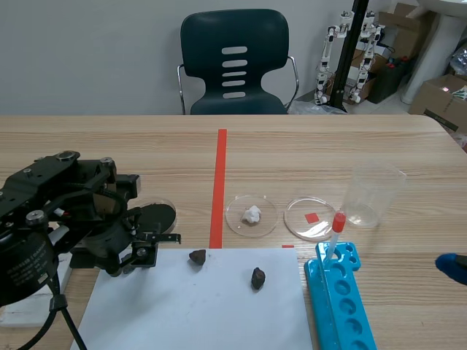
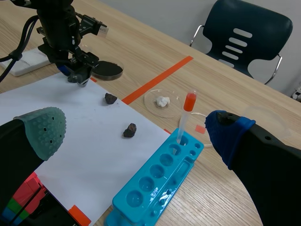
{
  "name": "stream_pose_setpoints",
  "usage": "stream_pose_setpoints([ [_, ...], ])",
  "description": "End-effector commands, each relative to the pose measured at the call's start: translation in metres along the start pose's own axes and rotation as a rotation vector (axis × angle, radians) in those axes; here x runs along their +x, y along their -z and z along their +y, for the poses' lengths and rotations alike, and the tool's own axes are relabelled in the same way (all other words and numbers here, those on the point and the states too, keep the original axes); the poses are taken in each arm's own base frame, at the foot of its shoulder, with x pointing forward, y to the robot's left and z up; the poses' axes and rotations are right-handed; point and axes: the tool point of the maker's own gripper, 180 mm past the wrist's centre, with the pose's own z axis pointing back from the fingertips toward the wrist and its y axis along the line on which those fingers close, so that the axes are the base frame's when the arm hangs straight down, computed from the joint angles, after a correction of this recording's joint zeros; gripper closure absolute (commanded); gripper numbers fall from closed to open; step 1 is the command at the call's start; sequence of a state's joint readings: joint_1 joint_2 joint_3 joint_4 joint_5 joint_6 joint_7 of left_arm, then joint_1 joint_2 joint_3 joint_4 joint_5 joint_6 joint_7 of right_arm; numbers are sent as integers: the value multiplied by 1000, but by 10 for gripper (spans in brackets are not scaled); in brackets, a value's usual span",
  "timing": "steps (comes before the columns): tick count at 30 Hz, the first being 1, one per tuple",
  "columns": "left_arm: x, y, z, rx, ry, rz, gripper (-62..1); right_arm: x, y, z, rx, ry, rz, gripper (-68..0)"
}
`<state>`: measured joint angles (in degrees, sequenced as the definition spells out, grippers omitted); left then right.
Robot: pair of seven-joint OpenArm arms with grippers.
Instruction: Pick up the left mineral with the left hand
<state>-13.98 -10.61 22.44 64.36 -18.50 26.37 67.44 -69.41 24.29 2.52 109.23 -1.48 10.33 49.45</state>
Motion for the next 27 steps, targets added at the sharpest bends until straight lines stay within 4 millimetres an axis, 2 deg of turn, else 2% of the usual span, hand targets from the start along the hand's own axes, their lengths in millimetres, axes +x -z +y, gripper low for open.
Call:
stream_pose_setpoints([
  [1,6,-4,-1,-5,-2,-19,-261,6,2,-2,-5,1,-24,-621],
  [9,6,-4,-1,-5,-2,-19,-116,6,2,-2,-5,1,-24,-621],
  [17,10,-5,1,-1,-1,-37,-113,6,2,-2,-5,1,-24,-621],
  [27,32,-32,16,-10,21,-319,-113,6,2,-2,-5,1,-24,-621],
])
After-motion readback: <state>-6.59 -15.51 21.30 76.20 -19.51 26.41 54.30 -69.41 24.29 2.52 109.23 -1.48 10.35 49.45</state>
